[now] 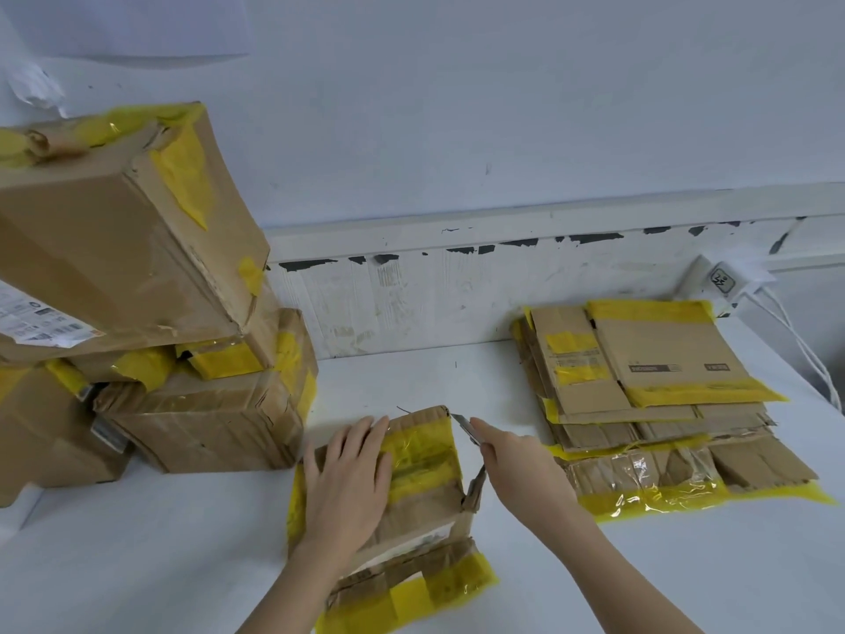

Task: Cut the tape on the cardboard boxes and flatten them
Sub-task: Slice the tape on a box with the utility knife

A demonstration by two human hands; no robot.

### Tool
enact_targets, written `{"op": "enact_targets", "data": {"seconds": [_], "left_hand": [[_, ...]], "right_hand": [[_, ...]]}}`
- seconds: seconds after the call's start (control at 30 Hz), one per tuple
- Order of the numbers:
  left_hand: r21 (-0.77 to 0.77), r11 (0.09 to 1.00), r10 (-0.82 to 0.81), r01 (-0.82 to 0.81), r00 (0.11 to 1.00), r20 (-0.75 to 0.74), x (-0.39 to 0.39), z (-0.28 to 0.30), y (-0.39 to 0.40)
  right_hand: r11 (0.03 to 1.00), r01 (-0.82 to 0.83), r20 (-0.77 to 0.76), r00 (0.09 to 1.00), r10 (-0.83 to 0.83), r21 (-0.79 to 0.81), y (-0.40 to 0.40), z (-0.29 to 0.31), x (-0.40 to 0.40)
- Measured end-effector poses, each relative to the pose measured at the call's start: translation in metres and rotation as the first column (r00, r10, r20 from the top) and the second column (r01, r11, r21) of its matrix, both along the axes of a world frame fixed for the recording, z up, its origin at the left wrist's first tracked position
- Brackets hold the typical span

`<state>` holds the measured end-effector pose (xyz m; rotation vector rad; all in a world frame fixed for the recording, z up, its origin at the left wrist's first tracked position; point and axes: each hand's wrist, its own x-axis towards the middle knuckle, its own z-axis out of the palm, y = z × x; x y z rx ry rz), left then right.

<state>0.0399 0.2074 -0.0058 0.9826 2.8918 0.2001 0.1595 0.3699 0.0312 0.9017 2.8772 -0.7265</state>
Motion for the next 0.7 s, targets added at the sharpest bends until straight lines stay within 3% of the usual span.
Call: {"op": "enact_targets", "data": {"seconds": [0.53,0.7], "left_hand": [[0.052,0.998,0.034,-0.034,0.999,-0.004,0.001,-0.004,0.001],[0.062,0.997,0.047,-0.047,0.999,-0.006,0.0,-0.006,0.001]], "right_hand": [[0.985,-0.088,0.069,0.995,0.079,0.146,0.0,-0.011,-0.001],[0.996,-0.072,0.052,0.996,0.069,0.059,-0.01,-0.022,0.015]]}}
